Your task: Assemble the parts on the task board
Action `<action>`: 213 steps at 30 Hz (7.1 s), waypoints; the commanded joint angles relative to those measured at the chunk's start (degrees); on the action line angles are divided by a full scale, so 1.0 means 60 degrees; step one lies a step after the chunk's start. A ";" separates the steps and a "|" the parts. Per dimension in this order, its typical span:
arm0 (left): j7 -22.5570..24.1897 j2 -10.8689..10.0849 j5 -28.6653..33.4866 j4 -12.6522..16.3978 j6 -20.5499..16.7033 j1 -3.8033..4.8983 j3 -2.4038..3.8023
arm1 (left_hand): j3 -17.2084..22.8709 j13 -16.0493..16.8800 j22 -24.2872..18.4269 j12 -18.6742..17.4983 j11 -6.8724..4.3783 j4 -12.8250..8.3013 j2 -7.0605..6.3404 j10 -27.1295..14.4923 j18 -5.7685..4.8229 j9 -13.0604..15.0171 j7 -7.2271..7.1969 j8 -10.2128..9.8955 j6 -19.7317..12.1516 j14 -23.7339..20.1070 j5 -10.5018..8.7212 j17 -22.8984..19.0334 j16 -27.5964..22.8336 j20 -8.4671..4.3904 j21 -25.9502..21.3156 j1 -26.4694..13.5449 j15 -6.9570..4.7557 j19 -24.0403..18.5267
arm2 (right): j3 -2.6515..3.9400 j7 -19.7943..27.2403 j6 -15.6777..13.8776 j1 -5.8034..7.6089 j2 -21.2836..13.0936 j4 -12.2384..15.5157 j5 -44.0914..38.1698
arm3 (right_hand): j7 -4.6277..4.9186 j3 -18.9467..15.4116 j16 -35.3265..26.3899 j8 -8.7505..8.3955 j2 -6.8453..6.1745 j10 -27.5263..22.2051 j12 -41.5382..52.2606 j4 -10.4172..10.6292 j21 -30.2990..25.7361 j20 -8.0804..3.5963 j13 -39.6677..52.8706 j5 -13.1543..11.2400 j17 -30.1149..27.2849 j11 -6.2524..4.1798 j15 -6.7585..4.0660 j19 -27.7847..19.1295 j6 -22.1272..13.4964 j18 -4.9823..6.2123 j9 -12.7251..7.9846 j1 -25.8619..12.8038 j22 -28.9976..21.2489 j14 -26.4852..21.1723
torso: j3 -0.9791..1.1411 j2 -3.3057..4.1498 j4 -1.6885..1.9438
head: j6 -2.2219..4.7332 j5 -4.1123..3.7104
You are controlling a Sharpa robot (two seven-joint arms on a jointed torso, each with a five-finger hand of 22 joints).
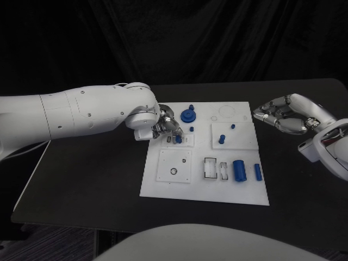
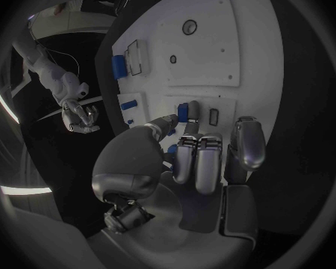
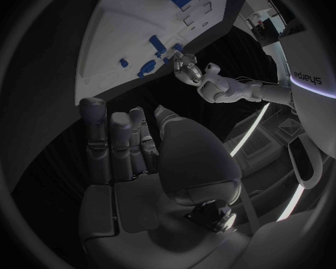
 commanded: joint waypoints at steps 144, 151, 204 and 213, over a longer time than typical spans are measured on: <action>0.1204 -0.0376 -0.0444 0.0261 -0.1075 -0.0134 0.0006 | -0.0151 0.2515 0.0217 0.0026 -0.0117 -0.0516 -0.0245 0.1009 0.0104 0.0910 -0.0209 0.0577 0.0156 0.0992 0.0730 0.2514 -0.0048 -0.0141 -0.0359 0.0882 -0.0052 -0.0114 | 0.0007 -0.0385 0.0244 -0.0093 -0.0002 -0.0112 -0.0007 | 0.0016 0.0083 -0.0078 -0.0084 -0.0014 0.0002 -0.0051 -0.0011 -0.0139 0.0037 -0.0089 0.0083 -0.0079 0.0055 0.0022 0.0001 0.0048 -0.0044 -0.0061 0.0147 0.0805 -0.0014 | -0.0002 0.0003 0.0003 | -0.0002 0.0054; 0.1290 -0.0476 -0.0444 0.0349 -0.1151 -0.0135 0.0006 | -0.0133 0.2515 0.0221 0.0026 -0.0125 -0.0532 -0.0261 0.1009 0.0105 0.0966 -0.0216 0.0620 0.0138 0.0992 0.0768 0.2514 -0.0048 -0.0149 -0.0366 0.0883 -0.0060 -0.0116 | 0.0007 -0.0395 0.0257 -0.0109 -0.0013 -0.0120 -0.0007 | 0.0016 0.0087 -0.0077 -0.0085 -0.0018 -0.0004 -0.0056 -0.0014 -0.0142 0.0037 -0.0098 0.0081 -0.0079 0.0055 0.0022 -0.0001 0.0049 -0.0043 -0.0063 0.0156 0.0805 -0.0013 | -0.0004 -0.0002 0.0002 | -0.0002 0.0060; 0.1289 -0.0616 -0.1684 0.0444 -0.0826 -0.0136 0.0005 | -0.0048 0.2515 0.0046 0.0026 -0.0056 -0.0463 -0.0286 0.1009 0.0171 0.1091 -0.0122 0.0578 -0.0254 0.0992 0.0729 0.2514 -0.0048 -0.0135 -0.0632 0.0809 -0.0016 -0.0432 | 0.0007 -0.0517 0.0408 -0.0149 -0.0039 -0.0122 -0.0007 | 0.0018 0.0100 -0.0113 -0.0098 -0.0038 -0.0027 -0.0080 -0.0019 -0.0183 0.0038 -0.0137 0.0067 -0.0119 0.0055 0.0022 -0.0020 0.0047 -0.0037 -0.0076 0.0195 0.0795 -0.0039 | 0.0000 0.0020 -0.0005 | -0.0002 0.0091; 0.1329 -0.0562 -0.2156 0.0466 -0.0746 -0.0136 0.0005 | -0.0045 0.2515 0.0052 0.0026 -0.0055 -0.0459 -0.0282 0.1009 0.0169 0.1093 -0.0121 0.0578 -0.0255 0.0992 0.0730 0.2514 -0.0048 -0.0134 -0.0629 0.0808 -0.0014 -0.0426 | 0.0007 -0.0520 0.0410 -0.0149 -0.0034 -0.0128 -0.0007 | 0.0019 0.0103 -0.0122 -0.0102 -0.0047 -0.0033 -0.0087 -0.0020 -0.0185 0.0039 -0.0147 0.0066 -0.0129 0.0055 0.0023 -0.0022 0.0046 -0.0037 -0.0080 0.0205 0.0795 -0.0046 | -0.0001 0.0013 0.0002 | -0.0002 0.0101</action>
